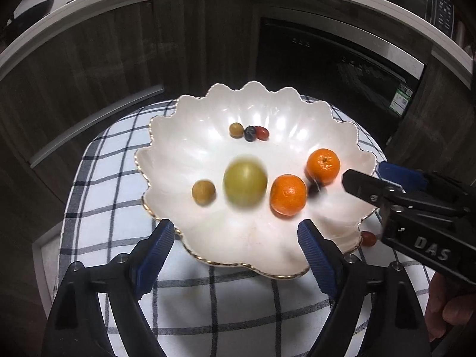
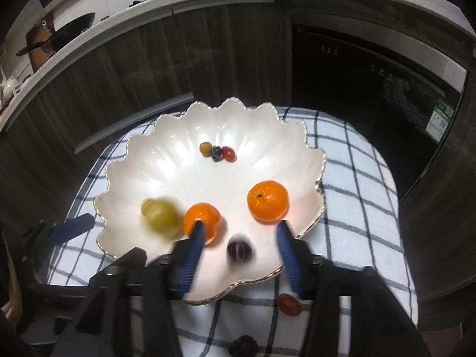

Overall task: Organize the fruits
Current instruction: 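Lower the apple and cherry into the bowl and open both tools, then withdraw both open tools from the bowl back over the cloth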

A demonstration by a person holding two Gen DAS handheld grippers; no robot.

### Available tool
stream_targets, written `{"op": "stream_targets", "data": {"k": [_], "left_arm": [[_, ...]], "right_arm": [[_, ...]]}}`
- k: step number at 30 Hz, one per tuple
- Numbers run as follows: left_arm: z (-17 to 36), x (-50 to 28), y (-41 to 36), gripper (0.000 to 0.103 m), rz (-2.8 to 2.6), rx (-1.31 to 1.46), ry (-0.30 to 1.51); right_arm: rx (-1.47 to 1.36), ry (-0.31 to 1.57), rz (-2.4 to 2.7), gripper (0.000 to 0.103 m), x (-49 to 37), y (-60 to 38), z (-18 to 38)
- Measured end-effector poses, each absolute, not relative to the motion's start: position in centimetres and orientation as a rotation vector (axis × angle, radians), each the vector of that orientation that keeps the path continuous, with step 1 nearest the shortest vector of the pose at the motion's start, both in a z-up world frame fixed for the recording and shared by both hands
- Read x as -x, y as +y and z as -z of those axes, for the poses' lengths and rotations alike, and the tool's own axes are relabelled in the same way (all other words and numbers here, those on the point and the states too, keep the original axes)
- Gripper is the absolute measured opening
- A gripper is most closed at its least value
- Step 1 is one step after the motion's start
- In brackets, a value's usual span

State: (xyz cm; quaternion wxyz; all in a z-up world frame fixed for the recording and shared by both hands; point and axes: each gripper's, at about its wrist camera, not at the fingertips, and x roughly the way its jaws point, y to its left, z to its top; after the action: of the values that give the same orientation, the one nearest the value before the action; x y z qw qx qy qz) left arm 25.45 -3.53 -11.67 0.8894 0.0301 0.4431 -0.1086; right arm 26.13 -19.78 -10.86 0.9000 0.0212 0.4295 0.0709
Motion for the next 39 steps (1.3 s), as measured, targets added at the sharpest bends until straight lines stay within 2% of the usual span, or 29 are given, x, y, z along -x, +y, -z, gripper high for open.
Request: {"op": "stream_targets", "data": {"k": [3,6,39], "left_arm": [[11.3,-25.3,-3.1,0.091,0.204,-0.061,0.912],[10.7,-25.1,-3.0,0.097,0.186,-0.063,0.897],[5.2,-19.4,-4.7,0.097,0.172,-0.083,0.773]], "right_arm": [[-0.048,0.864,-0.136,0.073,-25.8,-20.0,10.2],[-0.047,0.843,-0.136,0.077,-25.5,-20.0,9.6],[-0.026,0.705,-0.092,0.079,-18.9,-22.2,3.8]]}}
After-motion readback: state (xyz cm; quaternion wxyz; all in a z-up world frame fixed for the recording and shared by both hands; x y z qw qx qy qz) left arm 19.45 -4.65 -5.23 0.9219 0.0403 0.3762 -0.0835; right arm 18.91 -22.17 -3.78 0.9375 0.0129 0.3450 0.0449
